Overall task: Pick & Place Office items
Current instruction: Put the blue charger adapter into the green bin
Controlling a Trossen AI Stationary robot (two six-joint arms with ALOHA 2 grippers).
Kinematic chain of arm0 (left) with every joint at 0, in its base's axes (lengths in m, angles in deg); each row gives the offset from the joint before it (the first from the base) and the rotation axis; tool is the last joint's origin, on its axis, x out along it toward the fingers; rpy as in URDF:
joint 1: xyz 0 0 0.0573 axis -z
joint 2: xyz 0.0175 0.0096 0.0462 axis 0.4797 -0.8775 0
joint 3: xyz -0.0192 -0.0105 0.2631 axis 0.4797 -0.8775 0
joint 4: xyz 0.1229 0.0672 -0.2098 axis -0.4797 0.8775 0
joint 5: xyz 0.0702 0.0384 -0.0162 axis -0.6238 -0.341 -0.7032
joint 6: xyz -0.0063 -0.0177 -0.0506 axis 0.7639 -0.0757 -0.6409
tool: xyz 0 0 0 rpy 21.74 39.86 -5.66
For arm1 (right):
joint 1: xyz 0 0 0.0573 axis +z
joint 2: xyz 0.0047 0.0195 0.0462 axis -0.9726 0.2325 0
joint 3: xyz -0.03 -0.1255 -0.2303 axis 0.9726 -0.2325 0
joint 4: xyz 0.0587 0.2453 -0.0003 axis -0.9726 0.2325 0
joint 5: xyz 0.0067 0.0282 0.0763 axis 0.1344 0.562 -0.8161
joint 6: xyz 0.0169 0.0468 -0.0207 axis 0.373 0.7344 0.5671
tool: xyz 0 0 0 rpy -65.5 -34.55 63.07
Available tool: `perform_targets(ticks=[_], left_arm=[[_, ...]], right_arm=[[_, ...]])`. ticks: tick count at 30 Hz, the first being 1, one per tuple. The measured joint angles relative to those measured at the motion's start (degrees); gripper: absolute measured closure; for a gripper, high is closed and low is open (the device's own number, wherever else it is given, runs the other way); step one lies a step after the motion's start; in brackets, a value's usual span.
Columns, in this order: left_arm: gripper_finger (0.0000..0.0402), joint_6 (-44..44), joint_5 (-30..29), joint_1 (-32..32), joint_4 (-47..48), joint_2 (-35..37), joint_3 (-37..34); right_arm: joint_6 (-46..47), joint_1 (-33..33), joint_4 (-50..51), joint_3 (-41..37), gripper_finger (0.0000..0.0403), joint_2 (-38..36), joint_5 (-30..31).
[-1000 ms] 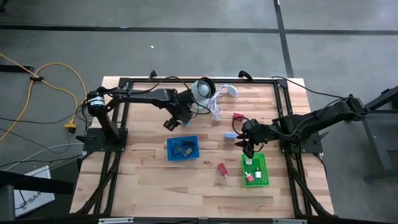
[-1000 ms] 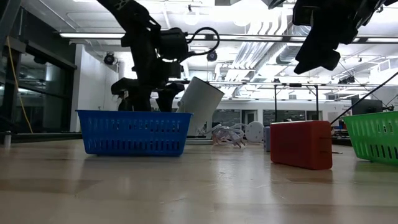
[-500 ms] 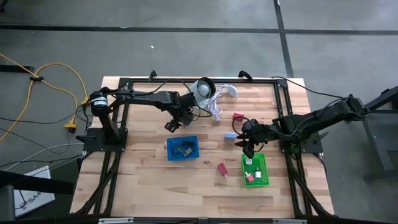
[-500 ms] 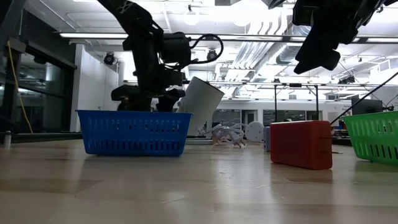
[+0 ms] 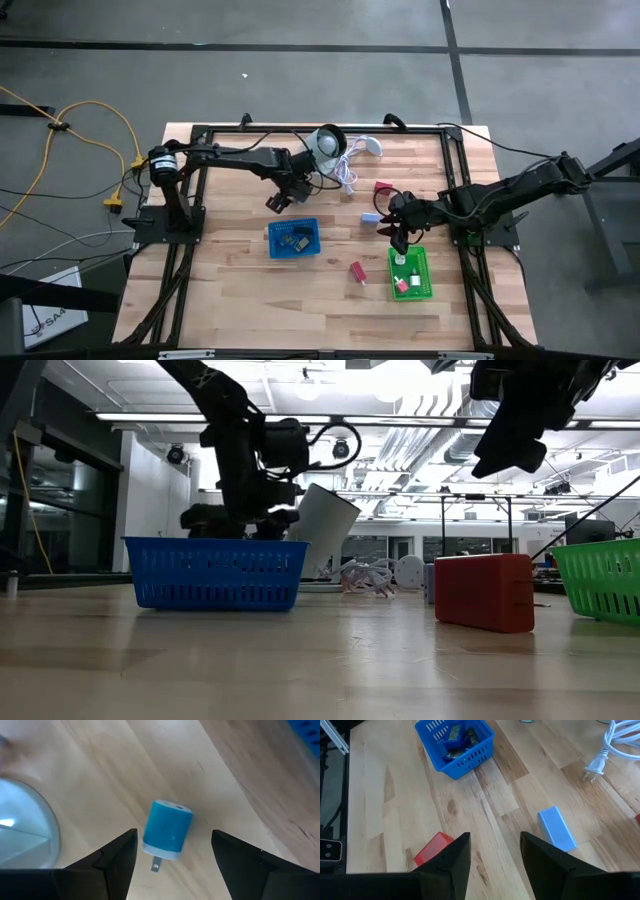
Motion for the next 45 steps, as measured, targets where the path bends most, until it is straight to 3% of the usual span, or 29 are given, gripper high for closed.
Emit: perform_targets(ticks=[17, 35, 45], left_arm=[[0.0158, -0.4, 0.0, 0.0, 0.0, -1.8, 0.1], [0.0248, -1.0, 0.0, -0.7, 0.1, -1.8, 0.1], [0.0259, -1.0, 0.0, -0.7, 0.1, -1.8, 0.1]], right_arm=[[0.0, 0.0, -0.9, 0.0, 0.0245, 0.0, 0.0], [0.0, 0.0, -0.9, 0.0, 0.0245, 0.0, 0.0], [0.0, 0.0, -0.9, 0.0, 0.0245, 0.0, 0.0]])
